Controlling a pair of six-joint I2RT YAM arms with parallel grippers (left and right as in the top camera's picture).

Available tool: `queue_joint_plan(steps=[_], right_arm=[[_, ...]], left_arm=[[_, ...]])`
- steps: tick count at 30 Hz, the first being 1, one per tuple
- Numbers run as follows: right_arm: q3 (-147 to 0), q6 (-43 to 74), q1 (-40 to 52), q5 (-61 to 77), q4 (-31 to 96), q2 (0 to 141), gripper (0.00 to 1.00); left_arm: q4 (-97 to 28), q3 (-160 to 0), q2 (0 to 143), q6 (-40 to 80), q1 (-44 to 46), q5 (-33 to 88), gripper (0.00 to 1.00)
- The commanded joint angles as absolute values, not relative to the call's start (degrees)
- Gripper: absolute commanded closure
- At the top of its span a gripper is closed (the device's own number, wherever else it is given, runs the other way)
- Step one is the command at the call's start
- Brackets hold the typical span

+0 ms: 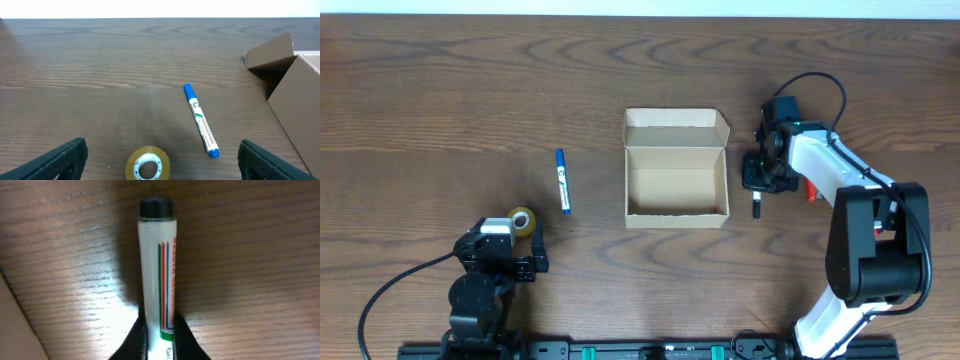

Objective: Pack container
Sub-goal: 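Lift the marker and lower it into the cardboard box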

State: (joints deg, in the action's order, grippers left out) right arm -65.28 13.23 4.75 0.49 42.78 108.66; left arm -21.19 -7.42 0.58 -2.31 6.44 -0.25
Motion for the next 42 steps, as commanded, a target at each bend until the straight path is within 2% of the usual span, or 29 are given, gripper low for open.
queue_joint_plan(steps=[1, 13, 26, 30, 35, 42], right_arm=[[-61.52, 13.72, 5.34, 2.39, 42.76, 113.75, 0.99], [-65.65, 12.80, 5.28, 7.20, 42.00, 111.13, 0.99], [-72.97, 8.43, 7.14, 9.69, 42.50, 85.62, 0.99], [-72.97, -2.61, 9.78, 15.38, 43.97, 80.60, 0.99], [-72.95, -16.51, 15.46, 20.43, 49.78, 80.93, 0.99], [-72.97, -52.03, 22.98, 22.06, 58.22, 82.21, 0.99]], left_arm=[[-21.32, -6.37, 0.21, -1.69, 6.39, -0.62, 0.05], [-21.32, -6.37, 0.21, -1.72, 6.39, -0.62, 0.05], [-21.34, -6.37, 0.21, -1.72, 6.39, -0.62, 0.05], [-21.34, -6.37, 0.21, -1.69, 6.39, -0.62, 0.05], [-21.34, -6.37, 0.21, -1.72, 6.39, -0.62, 0.05], [-21.34, -6.37, 0.21, -1.69, 6.39, -0.62, 0.05]])
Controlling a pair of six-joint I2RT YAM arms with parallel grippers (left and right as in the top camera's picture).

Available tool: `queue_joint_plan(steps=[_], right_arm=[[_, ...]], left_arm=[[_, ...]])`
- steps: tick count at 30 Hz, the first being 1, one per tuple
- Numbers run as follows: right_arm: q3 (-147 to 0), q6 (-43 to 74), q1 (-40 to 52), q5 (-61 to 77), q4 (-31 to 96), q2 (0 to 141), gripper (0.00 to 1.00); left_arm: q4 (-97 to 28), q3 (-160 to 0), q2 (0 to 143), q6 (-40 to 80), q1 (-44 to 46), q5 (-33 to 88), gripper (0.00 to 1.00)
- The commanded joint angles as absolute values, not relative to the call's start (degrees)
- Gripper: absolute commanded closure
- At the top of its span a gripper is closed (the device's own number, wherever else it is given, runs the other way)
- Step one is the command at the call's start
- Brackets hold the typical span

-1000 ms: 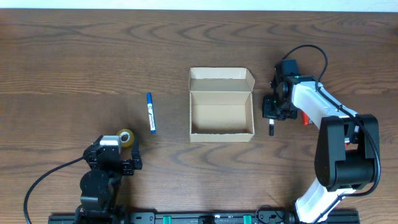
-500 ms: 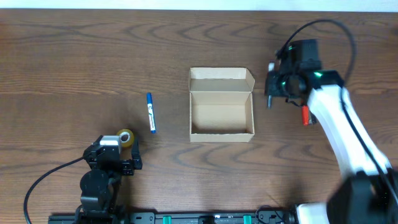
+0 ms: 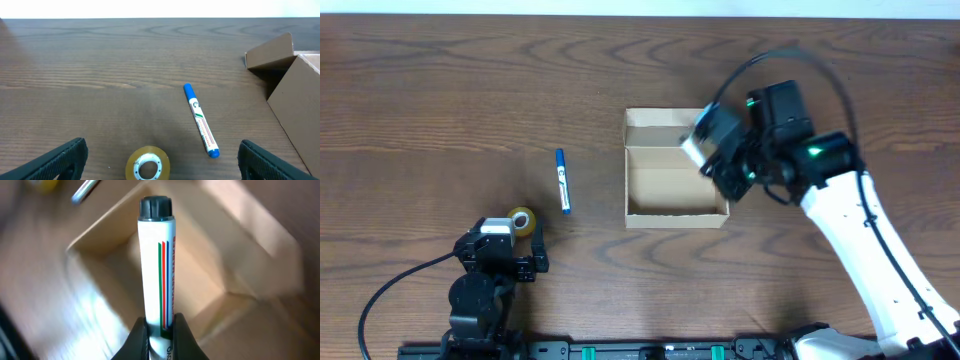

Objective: Pack container
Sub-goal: 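Lift the marker and lower it into the cardboard box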

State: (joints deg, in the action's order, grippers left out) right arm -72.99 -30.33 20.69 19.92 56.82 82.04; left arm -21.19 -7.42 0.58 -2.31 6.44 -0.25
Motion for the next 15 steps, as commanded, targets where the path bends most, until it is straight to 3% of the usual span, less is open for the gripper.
queue_joint_plan(steps=[1, 5, 15], right_arm=[[-72.97, -56.80, 23.77, 21.85, 58.98, 82.21, 0.99], [-72.97, -64.60, 26.30, 20.69, 59.37, 83.20, 0.99], [-72.95, -66.96, 27.29, 14.79, 58.52, 93.43, 0.99]], left_arm=[[-21.34, -6.37, 0.21, -1.69, 6.39, -0.62, 0.05], [-21.34, -6.37, 0.21, -1.72, 6.39, -0.64, 0.05], [-21.34, -6.37, 0.21, -1.69, 6.39, -0.62, 0.05]])
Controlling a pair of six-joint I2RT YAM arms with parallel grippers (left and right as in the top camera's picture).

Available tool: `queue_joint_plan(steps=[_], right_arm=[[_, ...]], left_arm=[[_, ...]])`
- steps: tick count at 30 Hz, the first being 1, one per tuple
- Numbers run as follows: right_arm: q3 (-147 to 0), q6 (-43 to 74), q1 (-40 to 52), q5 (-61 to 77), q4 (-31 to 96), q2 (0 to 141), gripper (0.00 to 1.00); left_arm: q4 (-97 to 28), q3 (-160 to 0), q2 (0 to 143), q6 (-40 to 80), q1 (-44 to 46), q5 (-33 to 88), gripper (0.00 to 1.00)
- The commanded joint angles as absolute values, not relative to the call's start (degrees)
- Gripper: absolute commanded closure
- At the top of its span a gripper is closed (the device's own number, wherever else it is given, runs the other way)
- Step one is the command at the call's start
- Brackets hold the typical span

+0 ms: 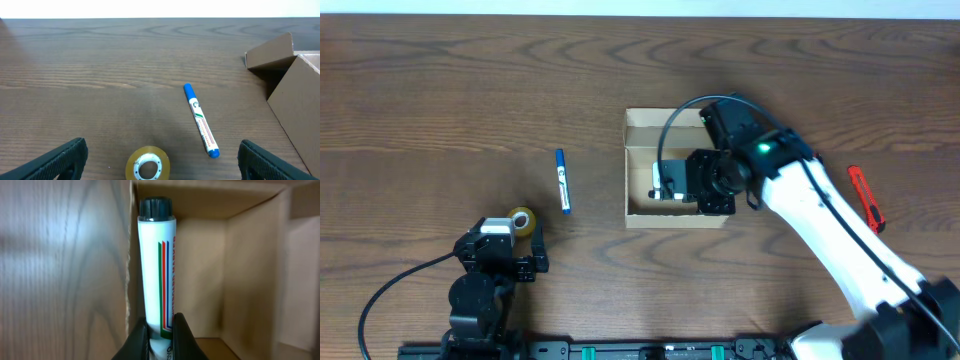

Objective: Pack container
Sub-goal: 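Lift the marker and lower it into the cardboard box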

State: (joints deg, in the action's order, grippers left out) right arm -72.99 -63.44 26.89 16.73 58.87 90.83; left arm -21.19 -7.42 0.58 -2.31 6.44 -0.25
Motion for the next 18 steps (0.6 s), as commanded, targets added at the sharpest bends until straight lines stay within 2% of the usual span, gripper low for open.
queue_joint_plan(steps=[1, 18], right_arm=[[-72.95, -66.96, 27.29, 14.39, 57.60, 94.70, 0.99], [-72.95, -66.92, 27.31, 14.11, 51.92, 113.75, 0.99]], left_arm=[[-21.34, -6.37, 0.21, -1.72, 6.39, -0.62, 0.05], [-21.34, -6.37, 0.21, -1.69, 6.39, -0.60, 0.05]])
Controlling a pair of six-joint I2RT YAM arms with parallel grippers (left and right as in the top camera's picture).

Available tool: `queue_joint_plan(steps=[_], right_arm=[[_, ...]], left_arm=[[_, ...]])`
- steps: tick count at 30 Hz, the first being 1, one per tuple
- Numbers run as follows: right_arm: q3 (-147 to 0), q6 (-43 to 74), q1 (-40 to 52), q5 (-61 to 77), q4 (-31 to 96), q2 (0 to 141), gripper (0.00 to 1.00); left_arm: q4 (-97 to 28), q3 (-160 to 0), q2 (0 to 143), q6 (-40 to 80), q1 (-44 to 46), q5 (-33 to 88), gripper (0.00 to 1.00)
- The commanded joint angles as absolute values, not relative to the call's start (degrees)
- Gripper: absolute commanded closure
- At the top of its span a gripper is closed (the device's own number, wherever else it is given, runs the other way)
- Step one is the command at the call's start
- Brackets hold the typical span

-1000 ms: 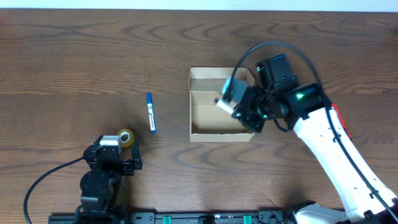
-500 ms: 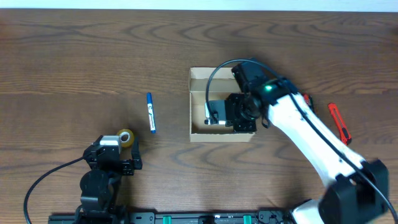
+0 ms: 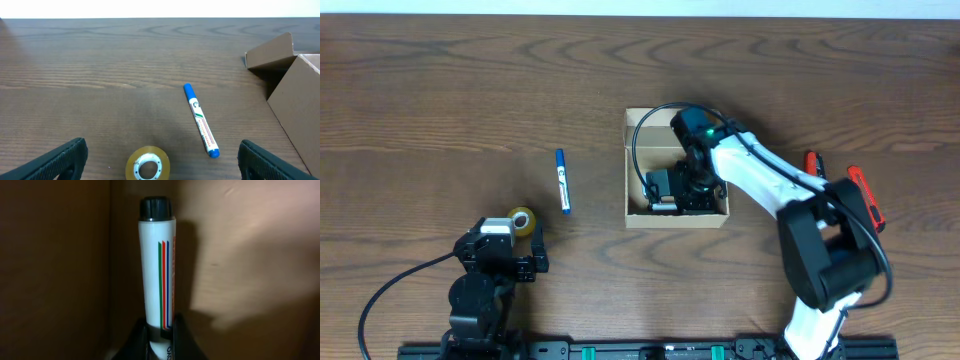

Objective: Pack container

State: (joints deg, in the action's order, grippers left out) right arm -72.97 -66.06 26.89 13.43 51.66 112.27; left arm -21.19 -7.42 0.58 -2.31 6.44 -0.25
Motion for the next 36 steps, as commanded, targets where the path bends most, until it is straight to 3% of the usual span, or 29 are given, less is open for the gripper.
queue_joint_plan(steps=[1, 6, 7, 9, 10, 11, 12, 21, 27, 36], right_arm=[[-72.95, -66.92, 27.31, 14.24, 52.03, 114.04, 0.99], [-72.95, -66.50, 27.31, 14.41, 52.07, 114.04, 0.95], [-72.95, -65.60, 27.31, 14.44, 52.03, 114.04, 0.85], [-72.95, -63.99, 27.31, 15.18, 52.05, 114.04, 0.27], [-72.95, -63.53, 27.31, 15.59, 52.12, 114.04, 0.15], [-72.97, -63.26, 27.38, 15.90, 52.27, 114.02, 0.13], [-72.97, -63.22, 27.38, 16.19, 52.31, 114.02, 0.03], [-80.07, -50.37, 25.32, 19.75, 53.89, 108.20, 0.01], [-85.73, -32.27, 20.62, 17.98, 58.92, 101.45, 0.01], [-85.27, -32.93, 15.31, 17.39, 63.79, 99.22, 0.01]], left_arm=[[-21.34, -6.37, 0.21, -1.69, 6.39, -0.60, 0.05], [-21.34, -6.37, 0.21, -1.69, 6.39, -0.60, 0.05], [-21.34, -6.37, 0.21, -1.69, 6.39, -0.62, 0.05], [-21.34, -6.37, 0.21, -1.69, 6.39, -0.62, 0.05], [-21.34, -6.37, 0.21, -1.69, 6.39, -0.60, 0.05], [-21.34, -6.37, 0.21, -1.69, 6.39, -0.62, 0.05], [-21.34, -6.37, 0.21, -1.69, 6.39, -0.62, 0.05], [-21.34, -6.37, 0.21, -1.69, 6.39, -0.60, 0.05], [-21.34, -6.37, 0.21, -1.69, 6.39, -0.60, 0.05], [-21.34, -6.37, 0.21, -1.72, 6.39, -0.64, 0.05]])
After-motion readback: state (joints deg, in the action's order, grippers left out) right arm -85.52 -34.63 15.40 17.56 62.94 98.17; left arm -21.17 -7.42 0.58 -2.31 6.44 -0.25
